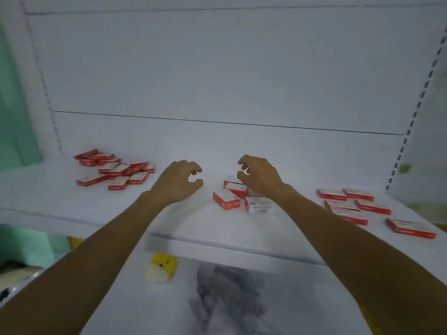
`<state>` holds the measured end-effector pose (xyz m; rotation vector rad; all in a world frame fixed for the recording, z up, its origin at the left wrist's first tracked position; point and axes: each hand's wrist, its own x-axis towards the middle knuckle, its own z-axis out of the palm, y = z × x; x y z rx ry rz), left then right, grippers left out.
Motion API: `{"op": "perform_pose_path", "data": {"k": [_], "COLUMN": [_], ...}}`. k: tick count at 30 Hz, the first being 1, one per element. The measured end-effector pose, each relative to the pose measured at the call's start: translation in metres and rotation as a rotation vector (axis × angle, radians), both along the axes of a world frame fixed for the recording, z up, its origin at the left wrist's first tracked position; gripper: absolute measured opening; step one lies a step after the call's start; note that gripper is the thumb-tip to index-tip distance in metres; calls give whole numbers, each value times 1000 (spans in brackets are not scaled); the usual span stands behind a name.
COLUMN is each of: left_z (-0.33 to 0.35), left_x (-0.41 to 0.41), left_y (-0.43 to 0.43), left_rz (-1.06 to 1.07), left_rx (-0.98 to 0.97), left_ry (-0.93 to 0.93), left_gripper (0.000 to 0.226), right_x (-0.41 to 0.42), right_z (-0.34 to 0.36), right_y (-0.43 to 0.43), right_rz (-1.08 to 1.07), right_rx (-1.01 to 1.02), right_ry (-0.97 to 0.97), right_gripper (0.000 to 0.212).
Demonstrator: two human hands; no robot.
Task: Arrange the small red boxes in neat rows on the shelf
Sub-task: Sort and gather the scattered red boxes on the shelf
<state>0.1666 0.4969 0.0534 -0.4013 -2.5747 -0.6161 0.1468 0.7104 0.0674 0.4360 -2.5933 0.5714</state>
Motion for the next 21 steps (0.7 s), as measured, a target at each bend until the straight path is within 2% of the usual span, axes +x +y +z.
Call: {"op": "perform_pose_path", "data": {"k": [5,10,16,21], "left_z": [3,-4,-15,-26], "left_x": [27,47,53,38], "left_y": [-122,-209,-273,-302], "left_rz": [118,179,229,234], "left_rx": [14,-23,-29,7], "left_ry": [-6,-17,-64,-67], "left_gripper": [30,32,32,31], "right_x": [-9,-10,-22,-44], "right_z": [-2,-11,-20,-25], "right_y": [-132,-227,-301,-330], "right_rz": [158,232,269,271], "right_rx": [6,-20,17,60], "right_ry": [13,19,-24,-29], "right_gripper": [37,34,38,40]}}
